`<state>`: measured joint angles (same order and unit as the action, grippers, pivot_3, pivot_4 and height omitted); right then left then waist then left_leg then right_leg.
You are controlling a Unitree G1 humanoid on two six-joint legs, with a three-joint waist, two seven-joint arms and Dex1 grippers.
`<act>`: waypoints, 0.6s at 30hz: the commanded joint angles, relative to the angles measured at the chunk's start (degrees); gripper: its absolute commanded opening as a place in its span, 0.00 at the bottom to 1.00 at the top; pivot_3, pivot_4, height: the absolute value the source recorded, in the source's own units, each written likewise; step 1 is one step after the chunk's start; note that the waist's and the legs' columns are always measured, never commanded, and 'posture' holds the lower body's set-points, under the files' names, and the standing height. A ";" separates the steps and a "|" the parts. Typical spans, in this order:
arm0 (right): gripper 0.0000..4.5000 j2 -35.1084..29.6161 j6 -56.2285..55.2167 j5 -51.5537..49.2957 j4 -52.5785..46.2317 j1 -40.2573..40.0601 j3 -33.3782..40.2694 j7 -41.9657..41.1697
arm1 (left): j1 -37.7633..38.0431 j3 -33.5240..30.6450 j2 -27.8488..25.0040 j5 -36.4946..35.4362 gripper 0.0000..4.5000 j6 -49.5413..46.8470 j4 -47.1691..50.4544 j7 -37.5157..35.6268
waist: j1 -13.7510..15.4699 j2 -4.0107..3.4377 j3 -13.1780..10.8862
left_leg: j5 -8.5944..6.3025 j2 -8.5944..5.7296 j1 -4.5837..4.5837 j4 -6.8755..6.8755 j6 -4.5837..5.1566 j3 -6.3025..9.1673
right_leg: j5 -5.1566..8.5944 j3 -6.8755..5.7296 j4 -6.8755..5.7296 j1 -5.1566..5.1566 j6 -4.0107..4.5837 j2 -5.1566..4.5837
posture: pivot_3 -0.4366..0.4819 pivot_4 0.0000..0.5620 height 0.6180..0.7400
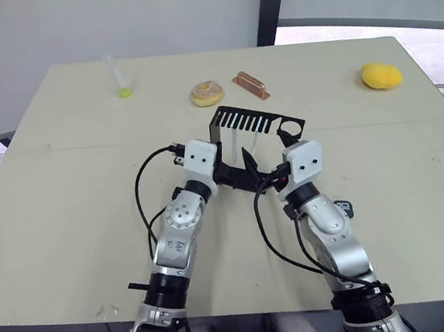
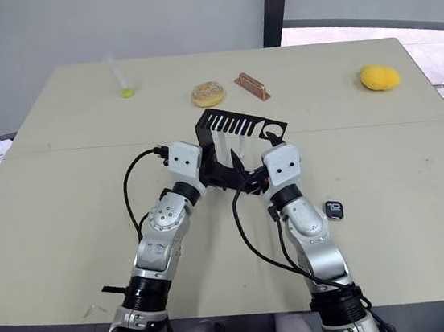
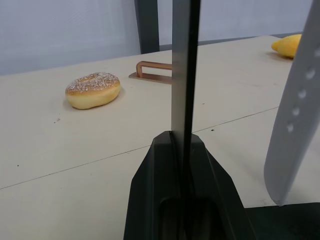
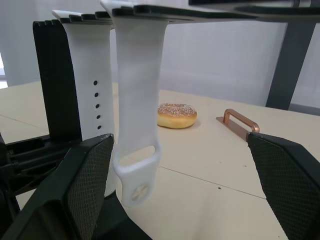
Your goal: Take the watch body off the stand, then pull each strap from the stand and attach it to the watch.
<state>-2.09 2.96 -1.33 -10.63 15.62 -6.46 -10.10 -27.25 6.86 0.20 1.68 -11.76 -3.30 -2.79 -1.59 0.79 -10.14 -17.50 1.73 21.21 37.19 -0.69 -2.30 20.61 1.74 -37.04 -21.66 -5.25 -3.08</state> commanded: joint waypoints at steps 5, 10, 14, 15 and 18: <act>0.27 1.26 -2.77 -1.70 -0.55 1.33 -0.94 -1.44 | 0.29 0.19 0.40 0.49 0.00 0.38 1.65 0.16 | 0.00 0.00 0.00 | 0.00 0.00 0.00 0.00 0.00 0.00 | 0.00 -0.01 0.00 0.00 0.00 0.00 | 0.48 0.27 1.00; 0.02 0.77 -3.14 -2.33 -1.64 0.76 -1.35 -2.69 | 0.34 -0.35 0.57 -0.21 0.00 1.09 1.72 0.04 | 0.00 0.00 0.00 | 0.00 0.00 0.00 0.00 0.00 0.00 | 0.00 0.00 -0.02 0.00 0.00 0.00 | 0.48 0.27 1.00; 0.02 -1.26 -4.94 -0.66 -3.08 0.39 -2.48 -3.75 | 0.63 -0.53 0.38 -0.55 0.00 3.37 2.33 -0.36 | -0.02 0.00 0.00 | 0.00 0.00 0.00 -0.02 0.00 0.00 | 0.00 0.00 -0.01 0.00 0.00 0.00 | 0.48 0.27 1.00; 0.02 -1.77 -5.41 -0.29 -3.40 0.32 -2.90 -4.02 | 0.63 -0.58 0.32 -0.55 0.00 3.66 2.47 -0.41 | -0.01 0.00 0.00 | 0.00 0.00 0.01 -0.02 0.00 0.00 | 0.00 0.00 0.00 0.00 0.00 0.00 | 0.48 0.27 1.00; 0.02 -3.06 -6.94 1.28 -3.91 0.23 -3.92 -4.34 | 0.61 -0.72 0.22 -0.13 0.00 3.89 2.40 -0.03 | -0.03 0.00 0.00 | 0.00 0.00 0.03 -0.01 0.00 0.00 | 0.00 0.00 0.01 -0.02 0.00 0.00 | 0.48 0.27 1.00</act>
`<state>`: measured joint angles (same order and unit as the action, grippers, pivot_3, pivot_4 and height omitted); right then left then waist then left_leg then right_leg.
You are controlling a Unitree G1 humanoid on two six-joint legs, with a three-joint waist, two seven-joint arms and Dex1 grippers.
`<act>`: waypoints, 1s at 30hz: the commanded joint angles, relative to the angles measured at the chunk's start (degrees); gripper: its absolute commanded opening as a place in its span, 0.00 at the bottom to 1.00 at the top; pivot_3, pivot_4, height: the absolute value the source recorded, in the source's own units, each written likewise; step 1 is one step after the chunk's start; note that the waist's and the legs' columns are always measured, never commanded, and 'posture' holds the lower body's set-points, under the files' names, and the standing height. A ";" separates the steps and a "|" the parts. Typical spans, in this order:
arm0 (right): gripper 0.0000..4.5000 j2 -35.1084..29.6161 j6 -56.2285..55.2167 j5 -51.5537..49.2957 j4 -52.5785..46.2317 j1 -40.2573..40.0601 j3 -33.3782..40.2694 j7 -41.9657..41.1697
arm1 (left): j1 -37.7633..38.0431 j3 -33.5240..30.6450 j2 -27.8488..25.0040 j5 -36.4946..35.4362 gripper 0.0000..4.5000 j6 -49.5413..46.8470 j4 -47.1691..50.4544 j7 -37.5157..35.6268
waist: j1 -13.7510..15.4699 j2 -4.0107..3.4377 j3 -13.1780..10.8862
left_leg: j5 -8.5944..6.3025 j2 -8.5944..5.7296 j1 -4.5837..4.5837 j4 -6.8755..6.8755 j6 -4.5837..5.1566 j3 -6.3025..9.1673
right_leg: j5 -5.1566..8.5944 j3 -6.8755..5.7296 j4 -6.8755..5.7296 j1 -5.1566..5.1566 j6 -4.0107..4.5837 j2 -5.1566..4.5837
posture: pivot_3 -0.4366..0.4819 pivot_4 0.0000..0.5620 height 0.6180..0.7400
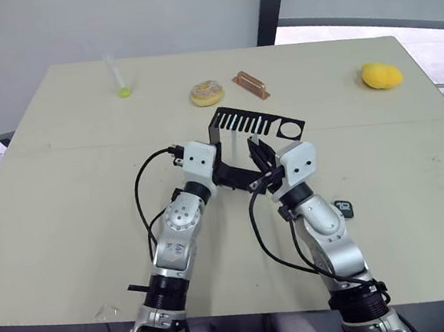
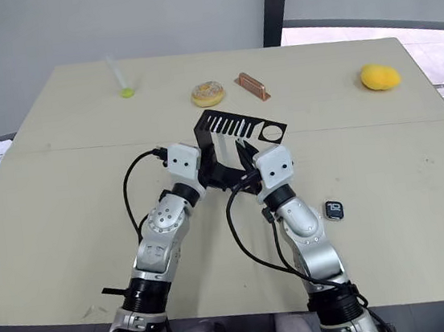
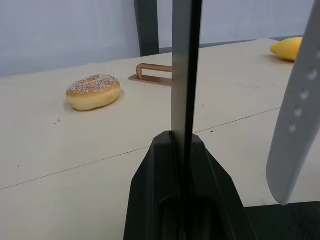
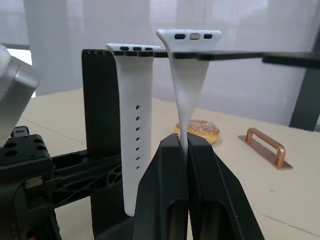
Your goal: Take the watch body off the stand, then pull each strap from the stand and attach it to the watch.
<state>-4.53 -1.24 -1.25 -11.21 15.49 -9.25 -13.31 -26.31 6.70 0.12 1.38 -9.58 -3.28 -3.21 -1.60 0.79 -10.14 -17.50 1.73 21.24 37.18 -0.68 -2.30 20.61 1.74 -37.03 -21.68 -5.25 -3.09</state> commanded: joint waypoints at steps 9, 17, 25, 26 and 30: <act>0.02 -5.70 -8.31 6.86 -3.77 -1.04 -4.06 -2.54 | -0.79 -0.94 0.49 0.66 0.00 1.30 1.47 1.74 | 0.01 0.00 0.00 | 0.00 0.00 0.01 0.00 0.00 0.00 | 0.00 0.00 0.02 -0.02 0.00 0.00 | 0.48 0.27 1.00; 0.02 -13.57 -7.44 5.15 -12.83 -10.99 0.00 -5.68 | -1.29 -1.09 0.78 1.31 0.00 -1.32 2.49 3.04 | 0.15 0.02 -0.01 | 0.00 -0.01 0.01 0.00 0.00 0.00 | 0.00 0.00 0.07 0.01 0.00 0.00 | 0.48 0.27 1.00; 0.00 -15.94 -2.93 -2.29 -17.45 -15.79 3.66 -8.55 | 0.86 -0.77 0.97 -0.16 0.31 -3.15 4.51 0.89 | 0.01 0.03 -0.01 | 0.00 0.03 -0.06 -0.02 -0.01 -0.04 | 0.00 0.07 0.06 0.04 0.00 0.07 | 0.48 0.27 1.00; 0.00 -16.47 -2.13 -3.36 -18.17 -15.75 3.93 -9.45 | 1.52 -0.58 0.43 -0.26 0.42 -3.32 5.25 0.07 | 0.03 0.03 -0.01 | 0.00 0.03 -0.06 -0.02 0.00 -0.04 | 0.00 0.08 0.06 0.04 0.00 0.06 | 0.48 0.27 1.00; 0.00 -19.65 -0.42 -5.56 -19.83 -16.12 5.03 -12.91 | 4.12 -1.24 -1.64 -0.54 0.87 -4.96 9.27 -1.82 | 0.09 0.03 -0.01 | 0.00 0.03 -0.05 -0.02 0.00 -0.03 | 0.00 0.05 0.06 0.04 0.00 0.06 | 0.48 0.27 1.00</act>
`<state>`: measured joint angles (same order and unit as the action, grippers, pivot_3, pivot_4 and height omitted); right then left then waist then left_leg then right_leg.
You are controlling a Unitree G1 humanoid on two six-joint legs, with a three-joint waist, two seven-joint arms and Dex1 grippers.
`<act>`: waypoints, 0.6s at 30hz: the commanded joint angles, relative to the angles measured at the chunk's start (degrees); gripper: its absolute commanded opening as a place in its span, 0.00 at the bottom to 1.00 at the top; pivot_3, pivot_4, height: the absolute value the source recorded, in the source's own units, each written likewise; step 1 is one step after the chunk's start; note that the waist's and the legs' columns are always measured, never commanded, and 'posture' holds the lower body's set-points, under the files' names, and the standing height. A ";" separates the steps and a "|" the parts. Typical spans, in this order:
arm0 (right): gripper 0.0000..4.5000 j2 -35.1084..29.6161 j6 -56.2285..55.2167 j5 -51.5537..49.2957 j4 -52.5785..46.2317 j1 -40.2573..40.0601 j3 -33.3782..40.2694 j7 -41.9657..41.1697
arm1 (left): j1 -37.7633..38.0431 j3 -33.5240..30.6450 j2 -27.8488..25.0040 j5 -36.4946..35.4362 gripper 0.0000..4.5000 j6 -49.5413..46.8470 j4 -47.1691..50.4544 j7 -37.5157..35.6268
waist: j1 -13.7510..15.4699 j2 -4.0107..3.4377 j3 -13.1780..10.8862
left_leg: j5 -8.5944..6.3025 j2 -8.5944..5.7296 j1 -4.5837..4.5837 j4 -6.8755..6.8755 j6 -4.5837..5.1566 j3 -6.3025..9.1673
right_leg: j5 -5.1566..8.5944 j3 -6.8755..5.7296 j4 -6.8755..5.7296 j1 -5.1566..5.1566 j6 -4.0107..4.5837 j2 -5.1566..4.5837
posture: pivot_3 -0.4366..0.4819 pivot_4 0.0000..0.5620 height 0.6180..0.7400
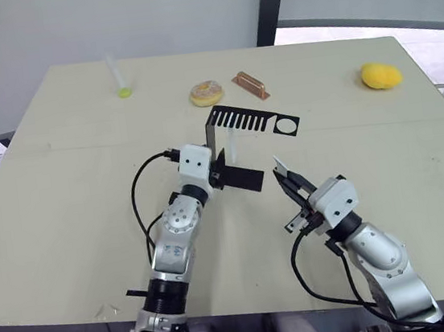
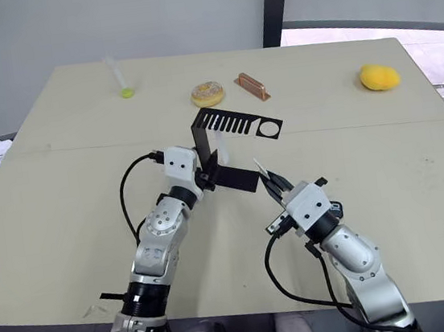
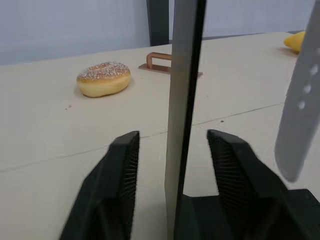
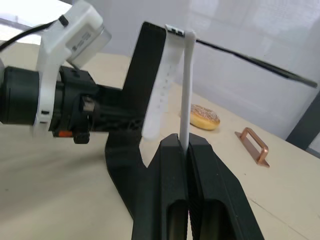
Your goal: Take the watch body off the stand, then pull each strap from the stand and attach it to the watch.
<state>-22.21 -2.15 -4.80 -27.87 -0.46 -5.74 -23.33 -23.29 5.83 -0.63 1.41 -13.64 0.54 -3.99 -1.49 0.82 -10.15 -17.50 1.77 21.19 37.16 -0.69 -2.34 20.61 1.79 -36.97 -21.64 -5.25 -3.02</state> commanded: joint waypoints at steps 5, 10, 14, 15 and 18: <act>0.00 -6.86 4.02 -7.50 -5.41 -0.74 4.43 -7.67 | 7.71 -2.84 -6.09 -3.06 0.99 -4.42 14.30 -5.58 | -0.08 0.00 0.00 | -0.01 0.00 0.00 -0.01 0.01 0.00 | 0.00 0.02 0.01 0.01 0.00 -0.04 | 0.48 0.27 1.00; 0.00 -10.91 11.30 -17.45 -7.31 -4.59 7.76 -12.75 | 14.23 -8.57 -14.09 -14.21 0.99 -6.87 21.00 -17.86 | -0.08 0.00 0.00 | -0.09 0.02 -0.02 -0.05 0.15 0.02 | 0.01 0.01 0.04 0.03 0.01 -0.04 | 0.48 0.27 1.00; 0.00 -11.74 22.60 -33.64 -9.37 -5.85 10.72 -13.93 | 13.80 -14.78 -22.40 -27.83 0.99 -11.42 20.42 -31.22 | -0.11 0.00 0.00 | -0.13 0.02 -0.02 -0.05 0.22 0.05 | 0.02 -0.02 0.04 0.06 0.04 -0.11 | 0.48 0.27 1.00; 0.00 -11.88 25.51 -37.95 -9.74 -5.63 10.93 -14.11 | 12.78 -16.20 -24.66 -31.67 0.99 -14.02 19.49 -34.59 | -0.12 0.00 0.00 | -0.15 0.01 -0.03 -0.03 0.26 0.08 | 0.02 -0.05 0.03 0.07 0.04 -0.13 | 0.48 0.27 1.00; 0.00 -12.87 32.54 -48.68 -10.32 -3.98 11.11 -14.86 | 9.90 -16.02 -31.48 -37.11 0.99 -20.68 17.63 -41.89 | -0.14 -0.01 0.00 | -0.17 -0.01 -0.01 -0.04 0.30 0.16 | 0.04 -0.11 0.05 0.09 0.07 -0.16 | 0.48 0.27 1.00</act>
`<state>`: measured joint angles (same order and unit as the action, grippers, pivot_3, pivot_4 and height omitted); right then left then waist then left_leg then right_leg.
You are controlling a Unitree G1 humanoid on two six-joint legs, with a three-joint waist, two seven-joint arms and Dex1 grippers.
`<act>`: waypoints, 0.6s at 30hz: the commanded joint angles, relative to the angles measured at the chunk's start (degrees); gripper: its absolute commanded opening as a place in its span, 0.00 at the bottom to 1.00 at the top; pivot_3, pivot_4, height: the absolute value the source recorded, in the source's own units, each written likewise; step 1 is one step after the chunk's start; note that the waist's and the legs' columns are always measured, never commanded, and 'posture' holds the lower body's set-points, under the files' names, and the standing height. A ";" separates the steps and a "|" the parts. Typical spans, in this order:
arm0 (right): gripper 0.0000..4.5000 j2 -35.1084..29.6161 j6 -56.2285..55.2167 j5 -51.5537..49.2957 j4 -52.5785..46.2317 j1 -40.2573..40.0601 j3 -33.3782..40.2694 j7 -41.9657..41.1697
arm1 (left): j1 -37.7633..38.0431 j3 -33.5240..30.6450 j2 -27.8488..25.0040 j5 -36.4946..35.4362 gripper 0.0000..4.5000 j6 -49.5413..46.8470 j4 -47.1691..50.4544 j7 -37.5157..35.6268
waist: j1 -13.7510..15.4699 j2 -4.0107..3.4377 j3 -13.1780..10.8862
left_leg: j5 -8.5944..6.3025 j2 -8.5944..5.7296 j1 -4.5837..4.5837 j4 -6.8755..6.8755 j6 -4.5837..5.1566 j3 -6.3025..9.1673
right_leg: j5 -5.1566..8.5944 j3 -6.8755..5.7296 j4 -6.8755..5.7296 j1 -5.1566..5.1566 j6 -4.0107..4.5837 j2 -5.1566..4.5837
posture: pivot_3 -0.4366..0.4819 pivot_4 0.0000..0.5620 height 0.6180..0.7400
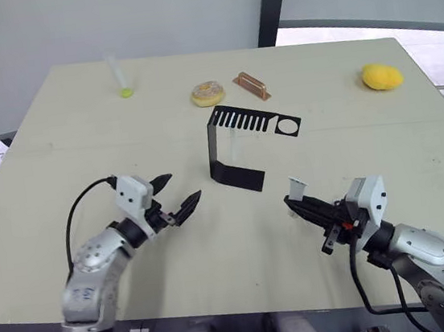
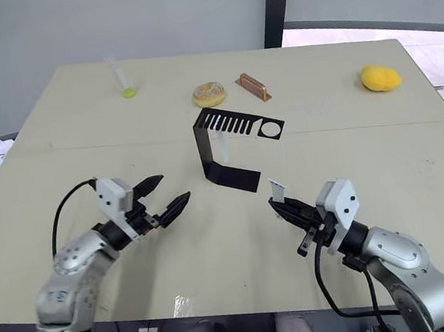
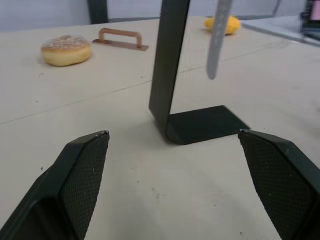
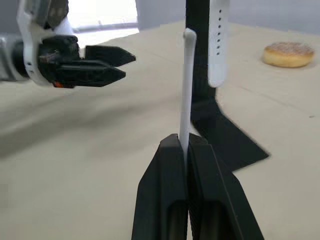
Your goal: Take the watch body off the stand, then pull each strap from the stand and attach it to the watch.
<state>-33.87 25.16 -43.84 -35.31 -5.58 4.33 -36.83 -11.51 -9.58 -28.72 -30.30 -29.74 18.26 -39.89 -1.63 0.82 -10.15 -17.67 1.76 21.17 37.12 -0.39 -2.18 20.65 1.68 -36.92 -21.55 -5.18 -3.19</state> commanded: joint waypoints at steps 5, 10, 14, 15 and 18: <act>0.00 0.30 13.16 -21.61 -1.20 6.18 -0.81 1.11 | -7.18 -1.22 -5.02 -18.08 0.99 -14.41 -0.93 -11.57 | 0.00 0.01 -0.01 | -0.04 -0.03 0.04 0.00 0.07 0.04 | 0.00 -0.04 0.04 -0.01 -0.01 -0.08 | 0.48 0.27 1.00; 0.00 5.69 16.12 -25.27 2.99 12.53 -4.15 3.13 | -11.84 -0.24 -3.32 -30.61 0.99 -27.42 -3.83 -10.95 | -0.17 0.02 -0.02 | -0.03 -0.03 0.05 0.00 0.06 0.08 | 0.00 -0.06 0.03 -0.02 -0.01 -0.06 | 0.48 0.27 1.00; 0.00 9.52 18.09 -26.20 4.67 15.43 -6.94 3.95 | -15.14 1.10 -0.29 -35.25 0.99 -31.93 -4.91 -9.31 | -0.10 0.02 -0.02 | -0.02 -0.05 0.07 0.01 0.07 0.10 | -0.01 -0.09 0.01 -0.04 -0.02 -0.06 | 0.48 0.27 1.00; 0.00 10.09 18.47 -26.24 4.87 15.76 -7.36 3.95 | -15.55 1.23 0.45 -35.96 0.99 -32.55 -5.03 -8.76 | -0.09 0.02 -0.02 | -0.02 -0.05 0.08 0.01 0.07 0.10 | -0.01 -0.09 0.02 -0.05 -0.02 -0.06 | 0.48 0.27 1.00; 0.00 11.71 19.70 -28.52 5.44 16.11 -7.30 4.55 | -16.54 0.21 2.85 -40.83 0.99 -35.89 -6.27 -5.29 | -0.11 0.02 -0.02 | -0.01 -0.05 0.10 0.04 0.06 0.09 | -0.02 -0.09 0.01 -0.05 -0.04 -0.07 | 0.48 0.27 1.00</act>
<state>-22.56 44.55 -69.87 -28.92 10.28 -3.61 -32.89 -26.98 -8.37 -26.13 -67.81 -64.30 12.20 -46.66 -1.73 0.84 -10.17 -17.68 1.71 21.27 37.16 -0.33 -2.09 20.63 1.59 -36.90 -21.60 -5.22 -3.26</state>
